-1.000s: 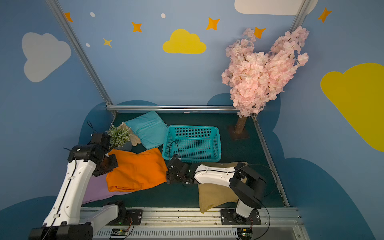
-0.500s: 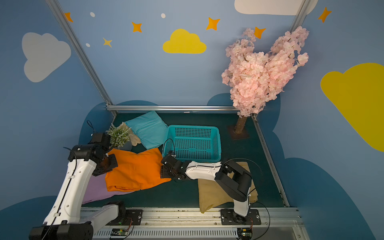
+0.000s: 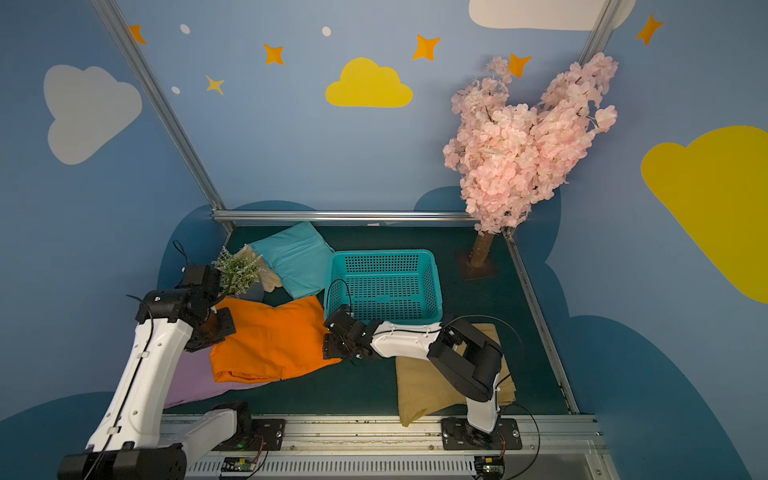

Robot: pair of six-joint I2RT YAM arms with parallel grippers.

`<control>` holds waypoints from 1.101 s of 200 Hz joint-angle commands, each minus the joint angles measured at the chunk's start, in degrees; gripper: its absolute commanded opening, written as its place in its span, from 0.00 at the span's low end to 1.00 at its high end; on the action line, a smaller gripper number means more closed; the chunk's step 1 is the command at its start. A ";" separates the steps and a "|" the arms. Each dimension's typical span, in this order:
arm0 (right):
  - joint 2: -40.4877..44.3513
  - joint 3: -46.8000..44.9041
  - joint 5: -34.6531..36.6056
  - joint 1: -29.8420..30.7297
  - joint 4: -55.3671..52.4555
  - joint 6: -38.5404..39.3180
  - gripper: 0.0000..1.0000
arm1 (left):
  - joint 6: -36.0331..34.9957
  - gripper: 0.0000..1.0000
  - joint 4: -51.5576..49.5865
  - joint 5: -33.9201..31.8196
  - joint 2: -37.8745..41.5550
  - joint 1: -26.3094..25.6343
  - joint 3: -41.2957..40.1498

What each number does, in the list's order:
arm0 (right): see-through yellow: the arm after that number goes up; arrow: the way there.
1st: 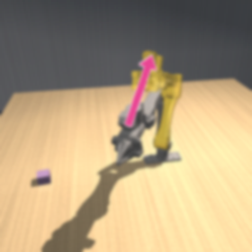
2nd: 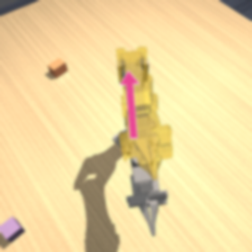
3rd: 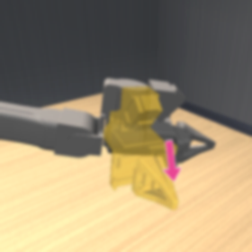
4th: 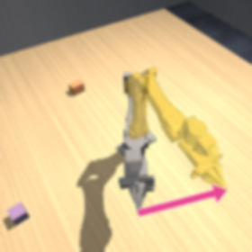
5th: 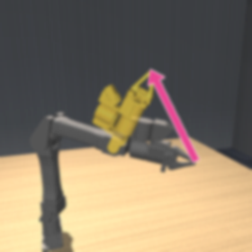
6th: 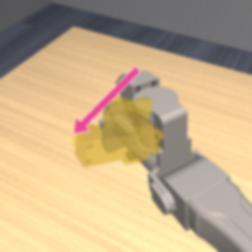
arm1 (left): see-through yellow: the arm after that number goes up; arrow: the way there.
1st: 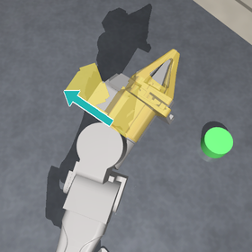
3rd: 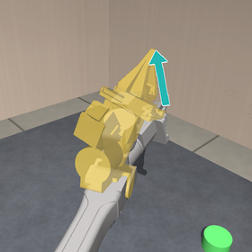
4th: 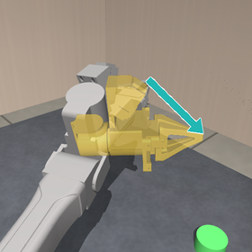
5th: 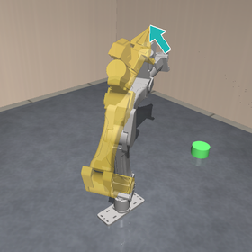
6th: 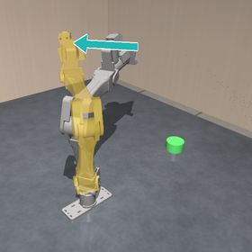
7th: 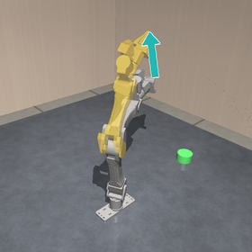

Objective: Put the folded long pants in the basket
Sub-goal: Move the basket to the center of the board.

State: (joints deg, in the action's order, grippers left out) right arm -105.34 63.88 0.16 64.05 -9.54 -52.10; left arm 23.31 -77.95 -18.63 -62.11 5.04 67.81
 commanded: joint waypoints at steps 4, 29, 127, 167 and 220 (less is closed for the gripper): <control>4.19 1.61 2.46 -2.89 -6.54 3.64 0.77 | -0.39 0.03 1.46 -2.23 1.38 0.46 0.85; 4.15 2.15 0.17 -7.85 -7.76 6.70 0.77 | -0.57 0.03 1.49 -2.03 1.25 0.41 0.83; 6.26 10.21 -2.11 -16.86 -17.18 22.00 0.77 | -0.80 0.03 1.70 -1.78 1.87 0.24 0.83; 14.43 2.31 -0.64 -8.09 -15.25 16.84 0.78 | -0.90 0.03 1.77 -1.50 2.13 0.29 0.84; 13.00 -4.95 -0.80 -2.27 -7.24 8.18 0.77 | -0.91 0.03 1.87 -1.40 2.25 0.13 0.74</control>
State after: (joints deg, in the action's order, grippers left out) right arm -89.86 61.34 -0.64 60.71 -20.67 -38.52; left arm 22.37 -77.54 -17.96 -61.14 5.04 67.81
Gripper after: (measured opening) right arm 0.769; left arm 0.059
